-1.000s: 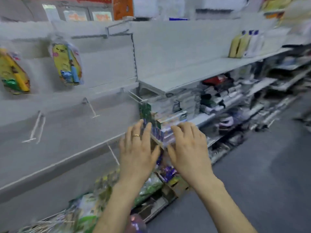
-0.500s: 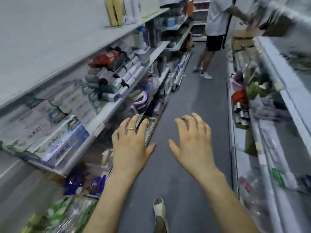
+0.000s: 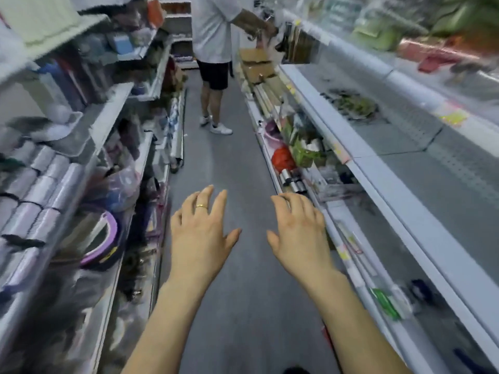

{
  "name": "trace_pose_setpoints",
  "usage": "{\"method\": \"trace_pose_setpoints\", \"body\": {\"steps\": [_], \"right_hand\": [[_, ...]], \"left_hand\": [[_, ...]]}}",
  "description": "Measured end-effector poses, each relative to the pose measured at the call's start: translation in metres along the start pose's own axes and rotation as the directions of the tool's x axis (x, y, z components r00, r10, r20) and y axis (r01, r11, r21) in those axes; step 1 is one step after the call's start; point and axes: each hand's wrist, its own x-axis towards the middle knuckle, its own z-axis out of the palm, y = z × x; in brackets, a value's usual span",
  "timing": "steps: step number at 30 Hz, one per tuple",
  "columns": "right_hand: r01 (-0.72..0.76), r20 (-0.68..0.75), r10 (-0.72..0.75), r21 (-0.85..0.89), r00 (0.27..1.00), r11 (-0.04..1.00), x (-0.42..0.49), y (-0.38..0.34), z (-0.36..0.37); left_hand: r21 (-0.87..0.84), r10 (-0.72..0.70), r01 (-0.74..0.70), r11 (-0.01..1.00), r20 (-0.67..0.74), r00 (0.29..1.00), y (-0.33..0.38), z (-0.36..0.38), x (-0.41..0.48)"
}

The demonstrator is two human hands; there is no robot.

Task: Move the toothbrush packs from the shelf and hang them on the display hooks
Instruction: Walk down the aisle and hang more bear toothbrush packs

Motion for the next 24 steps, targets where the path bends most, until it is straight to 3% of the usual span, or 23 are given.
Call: {"method": "trace_pose_setpoints", "body": {"steps": [6,15,24], "right_hand": [[-0.134,-0.029,0.134,0.013,0.991,0.991,0.127,0.059,0.046],[-0.232,-0.038,0.234,0.034,0.972,0.972,0.322,0.121,0.085],[-0.456,-0.054,0.459,0.058,0.887,0.888,0.490,0.154,0.159]], "left_hand": [[-0.039,0.133,-0.131,0.991,0.034,0.991,0.017,0.065,0.150],[-0.097,0.182,-0.177,0.980,0.051,0.982,0.023,0.131,0.360],[-0.167,0.400,-0.378,0.911,0.126,0.908,-0.007,0.220,0.575]]}}
